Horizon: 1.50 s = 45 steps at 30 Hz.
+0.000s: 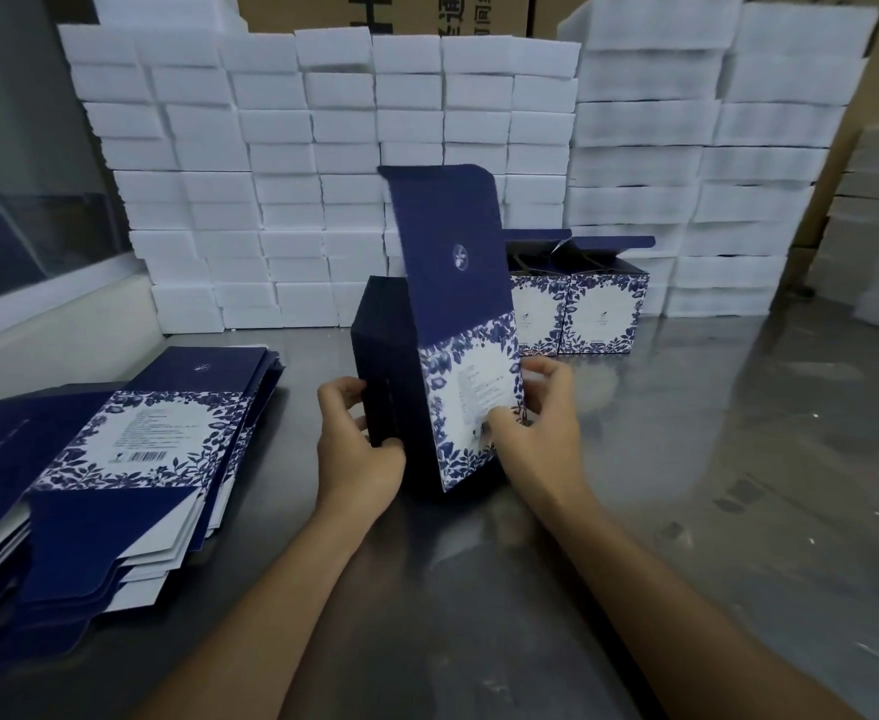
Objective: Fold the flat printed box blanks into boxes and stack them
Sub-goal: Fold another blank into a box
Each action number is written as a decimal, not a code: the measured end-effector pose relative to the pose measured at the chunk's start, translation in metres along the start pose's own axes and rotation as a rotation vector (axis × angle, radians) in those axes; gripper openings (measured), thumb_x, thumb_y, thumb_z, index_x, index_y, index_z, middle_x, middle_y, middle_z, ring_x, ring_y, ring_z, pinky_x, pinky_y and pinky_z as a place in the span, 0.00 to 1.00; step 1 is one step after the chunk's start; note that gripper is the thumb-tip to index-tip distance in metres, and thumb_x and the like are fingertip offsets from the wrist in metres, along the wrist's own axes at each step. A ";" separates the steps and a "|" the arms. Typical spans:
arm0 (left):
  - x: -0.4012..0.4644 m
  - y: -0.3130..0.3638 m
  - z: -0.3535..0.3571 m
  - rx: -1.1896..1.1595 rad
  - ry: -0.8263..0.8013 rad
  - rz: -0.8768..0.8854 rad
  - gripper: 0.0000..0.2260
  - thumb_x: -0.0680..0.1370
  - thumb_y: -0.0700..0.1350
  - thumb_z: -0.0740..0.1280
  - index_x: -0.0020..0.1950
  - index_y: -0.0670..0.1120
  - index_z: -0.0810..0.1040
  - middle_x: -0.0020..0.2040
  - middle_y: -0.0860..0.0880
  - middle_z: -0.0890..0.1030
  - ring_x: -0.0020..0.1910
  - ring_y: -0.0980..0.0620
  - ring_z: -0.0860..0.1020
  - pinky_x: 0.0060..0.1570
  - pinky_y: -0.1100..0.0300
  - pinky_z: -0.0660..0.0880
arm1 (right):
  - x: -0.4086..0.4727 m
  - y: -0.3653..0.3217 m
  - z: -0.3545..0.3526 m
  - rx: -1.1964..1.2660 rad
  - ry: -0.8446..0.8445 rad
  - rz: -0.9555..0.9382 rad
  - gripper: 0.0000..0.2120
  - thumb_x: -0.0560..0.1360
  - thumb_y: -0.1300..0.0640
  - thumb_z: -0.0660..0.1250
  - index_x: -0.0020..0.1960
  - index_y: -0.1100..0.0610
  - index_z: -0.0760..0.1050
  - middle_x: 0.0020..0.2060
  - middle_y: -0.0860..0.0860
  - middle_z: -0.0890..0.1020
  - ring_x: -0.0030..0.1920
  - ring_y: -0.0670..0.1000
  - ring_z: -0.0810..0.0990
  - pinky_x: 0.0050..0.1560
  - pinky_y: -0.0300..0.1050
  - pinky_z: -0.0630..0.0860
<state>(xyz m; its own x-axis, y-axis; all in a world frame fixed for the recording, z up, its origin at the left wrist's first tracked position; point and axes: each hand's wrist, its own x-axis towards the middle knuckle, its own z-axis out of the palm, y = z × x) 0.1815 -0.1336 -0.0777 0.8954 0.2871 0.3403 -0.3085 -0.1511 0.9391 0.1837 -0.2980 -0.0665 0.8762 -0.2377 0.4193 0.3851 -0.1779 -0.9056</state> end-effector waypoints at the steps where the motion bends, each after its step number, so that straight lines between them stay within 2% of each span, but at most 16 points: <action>1: 0.000 0.000 0.000 0.002 0.004 0.000 0.26 0.73 0.29 0.67 0.52 0.61 0.65 0.54 0.64 0.74 0.50 0.69 0.77 0.38 0.73 0.74 | -0.001 0.002 0.000 -0.043 -0.008 0.001 0.21 0.66 0.60 0.66 0.55 0.45 0.67 0.54 0.47 0.77 0.54 0.43 0.78 0.48 0.37 0.75; 5: 0.001 0.000 0.000 0.006 0.044 -0.006 0.24 0.72 0.32 0.68 0.51 0.60 0.66 0.53 0.62 0.74 0.45 0.77 0.73 0.35 0.80 0.70 | -0.001 0.008 -0.001 -0.198 -0.022 -0.037 0.19 0.69 0.66 0.70 0.53 0.48 0.70 0.53 0.45 0.73 0.53 0.42 0.72 0.52 0.33 0.71; 9: 0.001 0.002 0.000 0.011 0.082 0.009 0.22 0.73 0.35 0.71 0.58 0.55 0.67 0.52 0.59 0.75 0.42 0.72 0.76 0.32 0.78 0.70 | -0.001 0.006 0.003 -0.132 -0.076 0.108 0.17 0.75 0.66 0.67 0.59 0.51 0.73 0.56 0.49 0.78 0.53 0.43 0.78 0.50 0.46 0.82; 12: 0.002 0.005 -0.003 -0.008 0.088 -0.006 0.18 0.74 0.42 0.71 0.60 0.54 0.70 0.50 0.56 0.76 0.40 0.67 0.77 0.32 0.74 0.72 | 0.000 0.002 0.002 -0.068 -0.068 0.118 0.14 0.79 0.65 0.62 0.62 0.54 0.77 0.55 0.49 0.82 0.52 0.47 0.80 0.45 0.36 0.80; 14: 0.002 0.006 -0.005 -0.062 0.039 -0.047 0.11 0.76 0.45 0.71 0.57 0.51 0.75 0.50 0.51 0.80 0.43 0.60 0.80 0.35 0.69 0.74 | 0.002 0.000 0.003 -0.022 -0.048 0.145 0.13 0.82 0.57 0.59 0.60 0.54 0.79 0.56 0.50 0.83 0.56 0.49 0.80 0.53 0.41 0.79; 17: -0.001 0.008 -0.007 -0.087 -0.030 -0.026 0.12 0.75 0.54 0.71 0.53 0.48 0.78 0.53 0.48 0.81 0.46 0.58 0.80 0.39 0.67 0.74 | 0.004 0.001 0.003 0.045 -0.045 0.246 0.27 0.75 0.35 0.55 0.55 0.52 0.81 0.55 0.50 0.83 0.58 0.53 0.81 0.63 0.60 0.75; 20: -0.003 0.010 -0.009 -0.045 -0.072 0.018 0.23 0.65 0.65 0.70 0.44 0.47 0.77 0.58 0.49 0.78 0.60 0.57 0.75 0.52 0.63 0.69 | 0.006 0.003 0.001 0.177 -0.033 0.339 0.41 0.65 0.22 0.55 0.64 0.49 0.80 0.61 0.47 0.82 0.63 0.51 0.80 0.69 0.59 0.71; 22: -0.002 0.010 -0.009 -0.007 -0.158 0.063 0.25 0.62 0.65 0.72 0.39 0.44 0.73 0.61 0.49 0.78 0.68 0.59 0.70 0.58 0.61 0.68 | 0.007 0.002 0.000 0.233 -0.034 0.308 0.41 0.65 0.20 0.56 0.64 0.46 0.79 0.61 0.44 0.82 0.63 0.48 0.80 0.71 0.57 0.69; 24: -0.001 0.007 -0.009 0.026 -0.240 0.088 0.27 0.60 0.64 0.75 0.41 0.44 0.70 0.58 0.45 0.79 0.62 0.54 0.75 0.57 0.59 0.72 | 0.006 0.001 0.000 0.230 -0.045 0.270 0.39 0.65 0.20 0.58 0.64 0.44 0.79 0.60 0.42 0.83 0.63 0.46 0.80 0.70 0.56 0.70; 27: -0.001 0.006 -0.009 0.057 -0.262 0.055 0.36 0.55 0.65 0.77 0.54 0.49 0.69 0.61 0.48 0.75 0.58 0.60 0.74 0.48 0.71 0.70 | 0.006 -0.003 -0.002 0.214 -0.052 0.267 0.31 0.65 0.22 0.60 0.55 0.41 0.81 0.55 0.40 0.84 0.58 0.44 0.81 0.65 0.53 0.73; 29: -0.002 0.006 -0.008 0.087 -0.283 0.073 0.43 0.53 0.65 0.77 0.61 0.56 0.61 0.65 0.54 0.67 0.63 0.66 0.68 0.50 0.75 0.68 | 0.007 -0.005 -0.003 0.204 -0.045 0.284 0.26 0.66 0.23 0.61 0.49 0.42 0.80 0.48 0.37 0.84 0.51 0.39 0.82 0.55 0.45 0.76; 31: -0.004 0.005 -0.007 0.130 -0.291 0.148 0.50 0.53 0.65 0.78 0.67 0.60 0.53 0.68 0.56 0.61 0.64 0.71 0.63 0.54 0.77 0.67 | 0.008 -0.007 -0.004 0.202 -0.005 0.274 0.19 0.72 0.30 0.65 0.51 0.43 0.76 0.49 0.40 0.83 0.45 0.36 0.82 0.44 0.37 0.75; 34: -0.007 0.005 -0.001 0.232 -0.164 0.225 0.57 0.53 0.63 0.79 0.72 0.64 0.47 0.70 0.58 0.56 0.69 0.60 0.62 0.65 0.62 0.66 | 0.009 -0.009 -0.005 0.156 0.112 0.186 0.15 0.74 0.42 0.72 0.55 0.46 0.72 0.52 0.47 0.81 0.48 0.40 0.81 0.42 0.35 0.76; 37: -0.009 0.004 0.005 0.326 0.018 0.287 0.60 0.53 0.59 0.81 0.75 0.60 0.46 0.64 0.63 0.53 0.69 0.57 0.58 0.64 0.59 0.61 | 0.007 -0.014 -0.001 0.079 0.120 0.085 0.12 0.76 0.46 0.72 0.44 0.55 0.76 0.40 0.48 0.82 0.41 0.47 0.80 0.44 0.42 0.78; 40: -0.009 0.004 0.006 0.439 0.118 0.377 0.60 0.55 0.59 0.80 0.77 0.51 0.48 0.70 0.49 0.57 0.71 0.47 0.59 0.62 0.55 0.62 | 0.000 -0.017 0.008 0.026 -0.032 0.028 0.24 0.82 0.46 0.63 0.33 0.61 0.75 0.26 0.50 0.78 0.30 0.48 0.77 0.38 0.50 0.76; 45: -0.008 0.009 0.001 0.575 0.137 0.538 0.55 0.58 0.63 0.76 0.76 0.46 0.52 0.69 0.41 0.60 0.68 0.43 0.61 0.65 0.41 0.68 | -0.007 -0.025 0.015 0.116 -0.123 0.080 0.32 0.84 0.45 0.57 0.24 0.55 0.71 0.20 0.51 0.73 0.23 0.47 0.71 0.27 0.38 0.69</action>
<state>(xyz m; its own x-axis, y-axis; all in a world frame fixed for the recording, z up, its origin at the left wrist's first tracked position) 0.1721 -0.1386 -0.0720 0.6118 0.1439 0.7778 -0.4399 -0.7553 0.4858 0.1724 -0.2781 -0.0481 0.9316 -0.1268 0.3407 0.3369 -0.0503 -0.9402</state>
